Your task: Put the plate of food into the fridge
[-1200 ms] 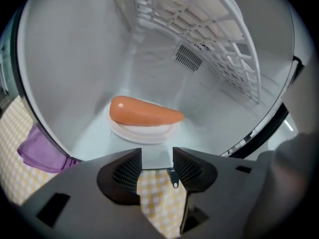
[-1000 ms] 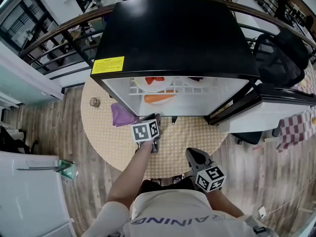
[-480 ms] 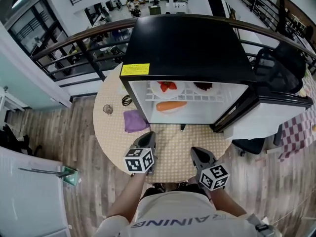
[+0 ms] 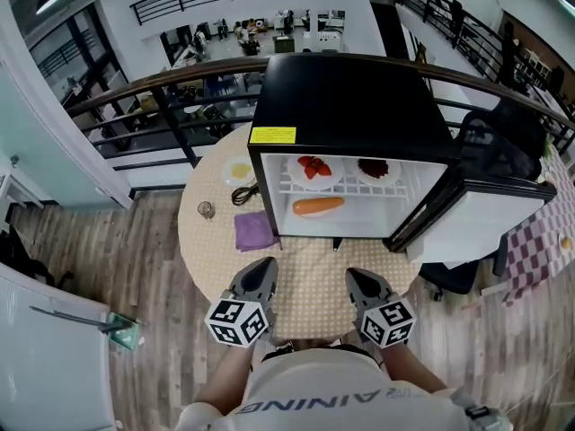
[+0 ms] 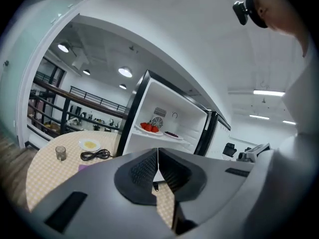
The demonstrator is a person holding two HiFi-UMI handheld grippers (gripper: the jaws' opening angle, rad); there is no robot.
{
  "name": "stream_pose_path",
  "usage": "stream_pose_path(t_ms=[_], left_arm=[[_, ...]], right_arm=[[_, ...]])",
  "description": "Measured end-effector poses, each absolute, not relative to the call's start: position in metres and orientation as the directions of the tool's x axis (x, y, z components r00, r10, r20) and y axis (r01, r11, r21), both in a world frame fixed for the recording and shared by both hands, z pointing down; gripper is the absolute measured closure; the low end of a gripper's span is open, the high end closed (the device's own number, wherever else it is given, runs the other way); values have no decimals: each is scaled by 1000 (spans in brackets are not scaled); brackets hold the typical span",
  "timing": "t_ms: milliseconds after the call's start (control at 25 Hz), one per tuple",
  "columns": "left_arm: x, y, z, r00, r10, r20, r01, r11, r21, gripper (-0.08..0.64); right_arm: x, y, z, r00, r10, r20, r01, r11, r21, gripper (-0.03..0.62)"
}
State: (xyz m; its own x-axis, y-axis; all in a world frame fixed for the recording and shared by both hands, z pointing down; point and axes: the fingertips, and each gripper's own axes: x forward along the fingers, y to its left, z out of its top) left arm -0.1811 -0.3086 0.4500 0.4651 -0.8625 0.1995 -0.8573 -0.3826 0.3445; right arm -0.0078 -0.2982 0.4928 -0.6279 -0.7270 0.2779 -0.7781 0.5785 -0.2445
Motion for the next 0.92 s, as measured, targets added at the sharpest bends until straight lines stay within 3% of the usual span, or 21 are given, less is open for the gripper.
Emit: stream_pose_path(t_ms=[280,920], left_arm=[[-179,-309,433,491,-856,164,-855,-436,281,546],[-176,-317,431,493,-853,174,-850,-428,307,546]], right_arm=[[-20,-301,481,-627,-737,254,-779,589,-215,572],[-18,-303,478,-625,-738,254,-781,586,-216,572]])
